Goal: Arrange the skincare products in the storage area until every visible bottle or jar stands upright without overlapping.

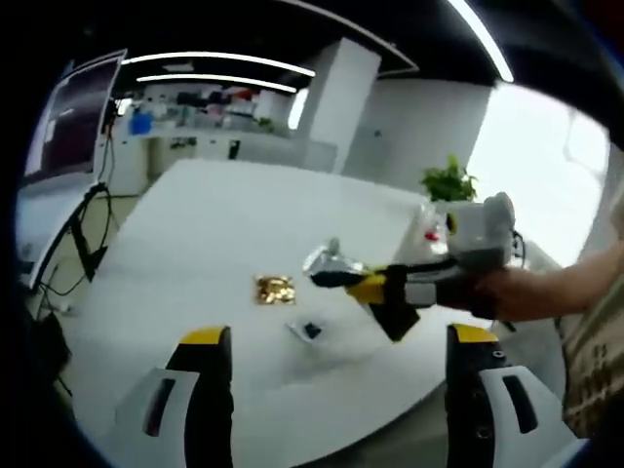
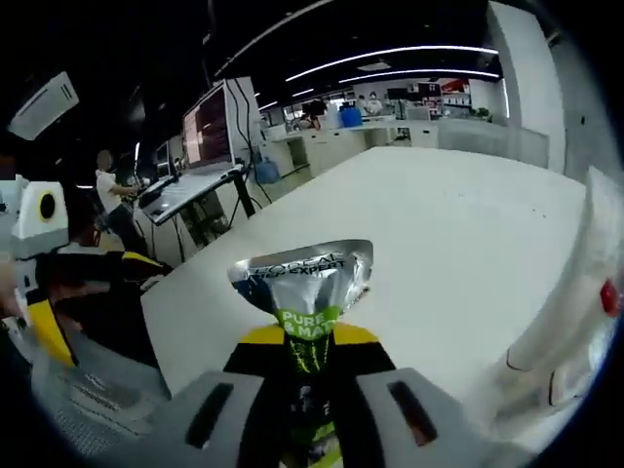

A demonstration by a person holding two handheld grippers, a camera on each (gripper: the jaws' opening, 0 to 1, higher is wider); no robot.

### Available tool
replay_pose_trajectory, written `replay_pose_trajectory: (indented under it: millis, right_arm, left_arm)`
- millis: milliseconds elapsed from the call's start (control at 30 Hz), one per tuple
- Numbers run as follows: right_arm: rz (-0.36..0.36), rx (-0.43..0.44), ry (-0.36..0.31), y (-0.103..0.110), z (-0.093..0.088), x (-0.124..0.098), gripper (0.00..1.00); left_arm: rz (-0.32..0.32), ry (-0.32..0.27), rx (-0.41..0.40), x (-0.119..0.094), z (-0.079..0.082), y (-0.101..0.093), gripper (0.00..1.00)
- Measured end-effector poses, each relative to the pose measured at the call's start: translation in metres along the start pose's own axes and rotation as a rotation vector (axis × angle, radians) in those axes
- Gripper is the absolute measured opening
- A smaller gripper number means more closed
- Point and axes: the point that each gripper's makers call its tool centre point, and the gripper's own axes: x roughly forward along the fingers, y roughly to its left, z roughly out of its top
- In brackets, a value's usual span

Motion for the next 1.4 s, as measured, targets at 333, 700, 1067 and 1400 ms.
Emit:
replay_pose_trajectory:
  millis: [333, 700, 1067, 1400]
  right_arm:
    - [0.080, -0.084, -0.090, 0.038, 0.019, -0.033, 0.13]
    - [0.107, -0.125, -0.159, 0.059, 0.026, -0.068, 0.13]
    - [0.110, -0.103, -0.215, 0.068, 0.032, -0.083, 0.13]
    - [0.123, -0.147, -0.227, 0.080, 0.029, -0.091, 0.14]
  left_arm:
    - [-0.085, -0.025, -0.028, 0.008, 0.020, -0.025, 0.86]
    - [-0.156, -0.041, -0.088, 0.009, 0.029, -0.044, 0.71]
    - [-0.223, -0.041, -0.146, 0.004, 0.031, -0.066, 0.47]
    - [-0.232, -0.078, -0.199, -0.001, 0.041, -0.070, 0.20]
